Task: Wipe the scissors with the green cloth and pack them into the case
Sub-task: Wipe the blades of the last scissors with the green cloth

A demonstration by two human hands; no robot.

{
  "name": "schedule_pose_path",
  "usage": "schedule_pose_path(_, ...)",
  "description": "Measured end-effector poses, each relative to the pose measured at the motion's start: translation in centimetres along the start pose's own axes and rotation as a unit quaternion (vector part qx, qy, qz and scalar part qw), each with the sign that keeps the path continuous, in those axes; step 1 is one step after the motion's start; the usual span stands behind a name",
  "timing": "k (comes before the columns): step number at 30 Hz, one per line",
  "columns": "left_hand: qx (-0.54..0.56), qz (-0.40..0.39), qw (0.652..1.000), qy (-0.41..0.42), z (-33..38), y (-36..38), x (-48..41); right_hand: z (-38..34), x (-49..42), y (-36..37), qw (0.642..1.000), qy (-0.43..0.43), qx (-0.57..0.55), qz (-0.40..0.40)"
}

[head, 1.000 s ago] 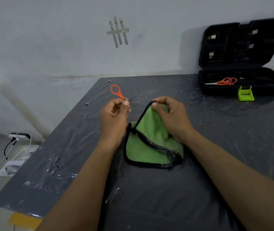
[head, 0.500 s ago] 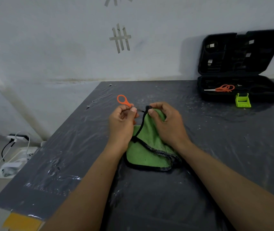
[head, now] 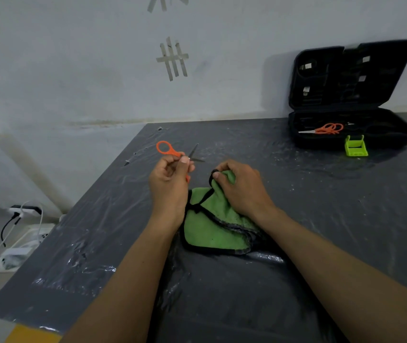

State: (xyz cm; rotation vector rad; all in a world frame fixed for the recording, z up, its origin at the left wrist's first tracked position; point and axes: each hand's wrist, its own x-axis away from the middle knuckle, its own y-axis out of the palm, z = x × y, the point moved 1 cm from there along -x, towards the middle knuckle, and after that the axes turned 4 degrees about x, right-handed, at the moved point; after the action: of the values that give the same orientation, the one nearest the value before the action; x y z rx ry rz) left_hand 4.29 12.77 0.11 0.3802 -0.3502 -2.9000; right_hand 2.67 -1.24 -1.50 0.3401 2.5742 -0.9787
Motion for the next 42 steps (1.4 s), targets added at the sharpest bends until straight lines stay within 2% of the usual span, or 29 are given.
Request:
schedule_pose_path(6,0.115,-0.018,0.990,-0.075,0.5,0.5,0.2,-0.5,0.3,0.4,0.998,-0.051,-0.028,0.031)
schedule_pose_path(9,0.146,-0.031,0.984,-0.094,0.7,0.6,0.4,-0.6,0.1,0.4,0.997,-0.051,-0.034,0.044)
schedule_pose_path(17,0.190,-0.013,0.975,-0.111,1.1,0.8,0.9,-1.5,0.2,-0.2,0.994,-0.036,0.080,0.059)
schedule_pose_path(25,0.192,0.019,0.975,-0.114,1.3,1.5,0.8,-3.2,-0.7,-0.9,1.000,0.008,-0.011,0.005)
schedule_pose_path(30,0.126,0.009,0.984,-0.125,1.5,2.0,1.2,-3.6,-0.4,-2.2,0.997,0.055,-0.035,0.027)
schedule_pose_path(33,0.039,-0.009,0.992,-0.122,1.7,2.5,1.4,-3.3,-0.7,-2.6,0.995,0.085,-0.048,0.032)
schedule_pose_path(36,-0.033,-0.022,0.994,-0.100,2.4,3.1,1.8,-3.5,-0.8,-2.9,0.983,0.113,-0.142,0.019)
schedule_pose_path(42,-0.137,-0.074,0.987,-0.036,3.4,4.4,3.3,-2.5,0.3,-3.9,0.926,0.200,-0.317,0.048)
